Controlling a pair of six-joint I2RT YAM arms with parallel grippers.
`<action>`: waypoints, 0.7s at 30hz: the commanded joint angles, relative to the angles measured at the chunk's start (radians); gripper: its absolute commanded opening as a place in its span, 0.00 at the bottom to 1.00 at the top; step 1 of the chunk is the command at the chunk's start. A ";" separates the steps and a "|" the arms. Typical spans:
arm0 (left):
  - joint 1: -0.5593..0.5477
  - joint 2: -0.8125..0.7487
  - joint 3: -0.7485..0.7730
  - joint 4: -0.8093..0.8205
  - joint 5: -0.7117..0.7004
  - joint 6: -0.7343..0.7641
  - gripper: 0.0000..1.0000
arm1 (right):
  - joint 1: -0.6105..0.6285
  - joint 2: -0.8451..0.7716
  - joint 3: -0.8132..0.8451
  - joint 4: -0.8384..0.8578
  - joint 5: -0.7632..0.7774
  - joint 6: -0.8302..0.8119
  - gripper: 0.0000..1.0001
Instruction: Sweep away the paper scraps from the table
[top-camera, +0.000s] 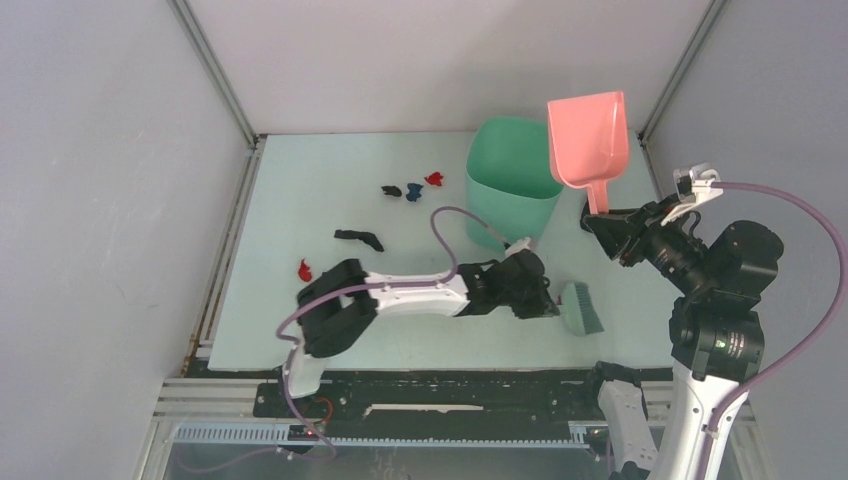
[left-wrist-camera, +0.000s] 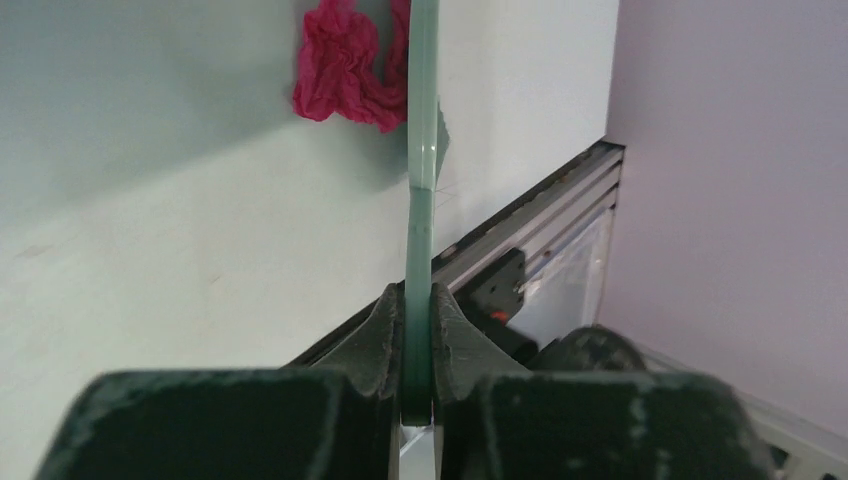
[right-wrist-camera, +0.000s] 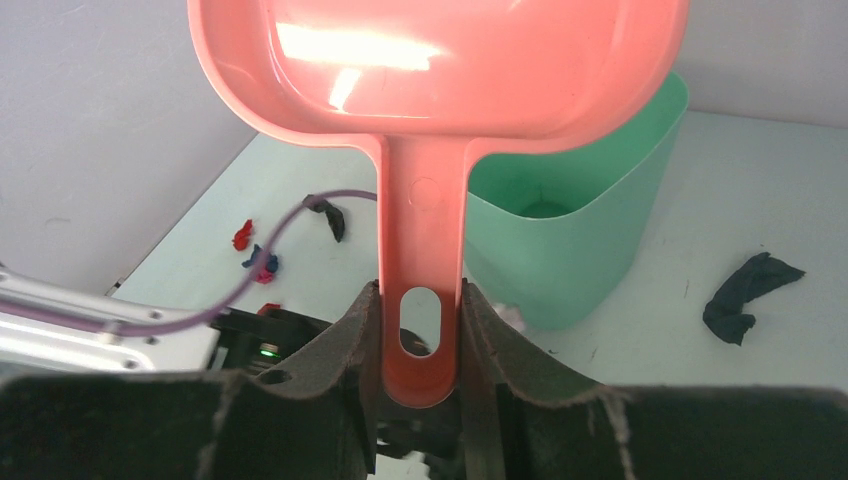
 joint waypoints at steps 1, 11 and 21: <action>0.012 -0.222 -0.168 -0.134 -0.125 0.093 0.00 | -0.001 0.007 0.003 0.018 -0.007 -0.011 0.00; 0.068 -0.680 -0.428 -0.301 -0.278 0.291 0.00 | -0.002 0.008 0.003 0.030 -0.013 -0.005 0.00; -0.020 -0.444 -0.116 -0.134 -0.210 0.539 0.00 | -0.009 0.002 0.023 0.065 0.003 0.025 0.00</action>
